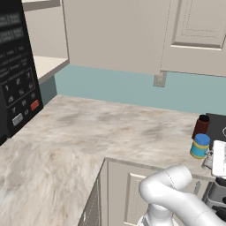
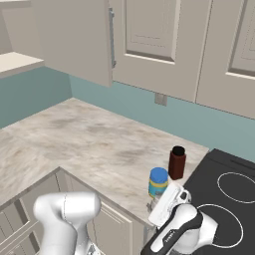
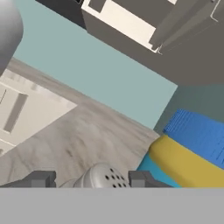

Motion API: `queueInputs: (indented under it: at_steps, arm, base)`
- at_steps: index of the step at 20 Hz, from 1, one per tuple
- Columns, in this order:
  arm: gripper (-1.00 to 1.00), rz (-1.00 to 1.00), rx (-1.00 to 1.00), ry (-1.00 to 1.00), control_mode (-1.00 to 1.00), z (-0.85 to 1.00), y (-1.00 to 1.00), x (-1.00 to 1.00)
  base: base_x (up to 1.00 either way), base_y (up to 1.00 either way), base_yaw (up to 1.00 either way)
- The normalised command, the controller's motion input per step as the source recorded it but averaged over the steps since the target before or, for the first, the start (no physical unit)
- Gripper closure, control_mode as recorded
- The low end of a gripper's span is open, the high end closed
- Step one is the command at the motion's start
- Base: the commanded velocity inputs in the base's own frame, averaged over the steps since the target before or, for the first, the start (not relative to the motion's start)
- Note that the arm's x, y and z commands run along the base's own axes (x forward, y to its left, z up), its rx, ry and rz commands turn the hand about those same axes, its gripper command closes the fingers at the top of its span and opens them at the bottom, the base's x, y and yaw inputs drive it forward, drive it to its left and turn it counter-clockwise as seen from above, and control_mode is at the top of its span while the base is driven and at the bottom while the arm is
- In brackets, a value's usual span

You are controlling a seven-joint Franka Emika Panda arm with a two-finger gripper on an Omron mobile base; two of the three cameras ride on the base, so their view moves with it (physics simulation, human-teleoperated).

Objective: Collect the paprika, mayonnaise, and shaker from the cabinet and place them next to the stove.

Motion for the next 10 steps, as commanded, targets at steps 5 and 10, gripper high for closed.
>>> queueInputs:
  at_steps: [5, 10]
  arm:
    - [1.0, 0.0, -0.12, -0.07, -1.0, -0.81, -0.14, 0.38]
    - [1.0, 0.0, -0.09, -0.07, -1.0, -0.82, -0.21, 0.36]
  base:
    - [0.0, 0.0, 0.0]
    - [0.0, 0.0, 0.0]
